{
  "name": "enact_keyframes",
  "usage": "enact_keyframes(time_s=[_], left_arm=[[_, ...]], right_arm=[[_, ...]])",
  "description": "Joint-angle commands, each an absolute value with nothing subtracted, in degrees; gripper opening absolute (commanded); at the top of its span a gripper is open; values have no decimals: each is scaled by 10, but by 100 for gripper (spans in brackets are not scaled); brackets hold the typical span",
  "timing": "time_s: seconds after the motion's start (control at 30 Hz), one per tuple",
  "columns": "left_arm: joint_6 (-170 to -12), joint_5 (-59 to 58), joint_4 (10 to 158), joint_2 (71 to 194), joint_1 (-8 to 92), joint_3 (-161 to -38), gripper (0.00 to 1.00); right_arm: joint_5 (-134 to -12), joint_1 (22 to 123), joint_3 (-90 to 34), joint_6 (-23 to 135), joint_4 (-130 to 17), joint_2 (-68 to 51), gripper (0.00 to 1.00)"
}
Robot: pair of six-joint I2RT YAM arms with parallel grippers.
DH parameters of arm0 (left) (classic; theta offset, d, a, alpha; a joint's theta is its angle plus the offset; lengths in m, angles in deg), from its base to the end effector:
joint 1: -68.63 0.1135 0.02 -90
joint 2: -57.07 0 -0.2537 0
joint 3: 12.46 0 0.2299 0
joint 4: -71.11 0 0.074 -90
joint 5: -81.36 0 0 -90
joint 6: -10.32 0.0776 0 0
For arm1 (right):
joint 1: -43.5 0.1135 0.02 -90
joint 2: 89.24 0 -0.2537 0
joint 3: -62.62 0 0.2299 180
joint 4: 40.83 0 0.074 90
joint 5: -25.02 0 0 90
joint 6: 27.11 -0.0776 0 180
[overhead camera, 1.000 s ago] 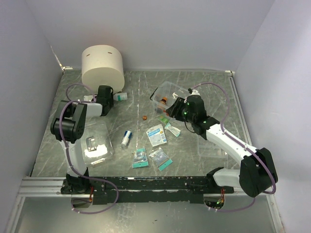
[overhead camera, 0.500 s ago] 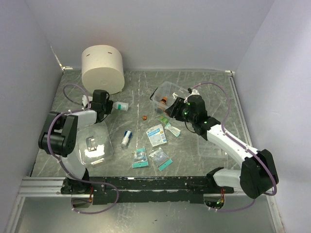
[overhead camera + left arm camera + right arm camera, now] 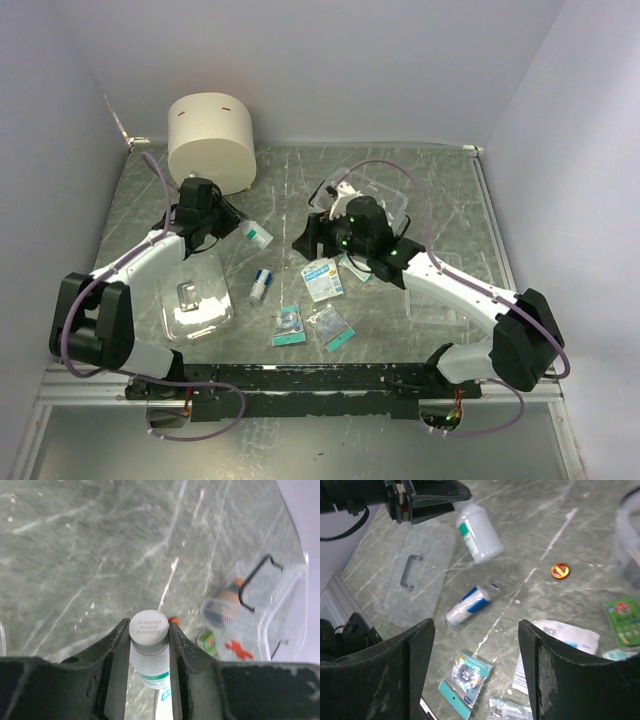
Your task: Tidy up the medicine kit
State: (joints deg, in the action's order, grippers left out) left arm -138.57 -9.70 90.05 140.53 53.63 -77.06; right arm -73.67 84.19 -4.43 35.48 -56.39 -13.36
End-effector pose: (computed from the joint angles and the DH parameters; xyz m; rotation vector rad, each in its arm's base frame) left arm 0.3176 -0.0836 0.1983 -0.8763 2.1468 -0.6656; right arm 0.2369 0.2192 0.2620 -0.3464 2.0824 0.8937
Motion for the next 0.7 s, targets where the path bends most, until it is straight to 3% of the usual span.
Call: enact_keyframes(time_s=[0.0, 0.43, 0.67], left_arm=[[-1247, 43, 968, 1354, 531, -824, 23], [-1052, 292, 989, 1258, 528, -886, 23], [-1067, 369, 929, 1241, 528, -883, 22]], right_arm=[[-765, 858, -64, 387, -522, -117, 69], [-839, 858, -115, 332, -446, -108, 71], [-881, 864, -107, 328, -403, -107, 71]])
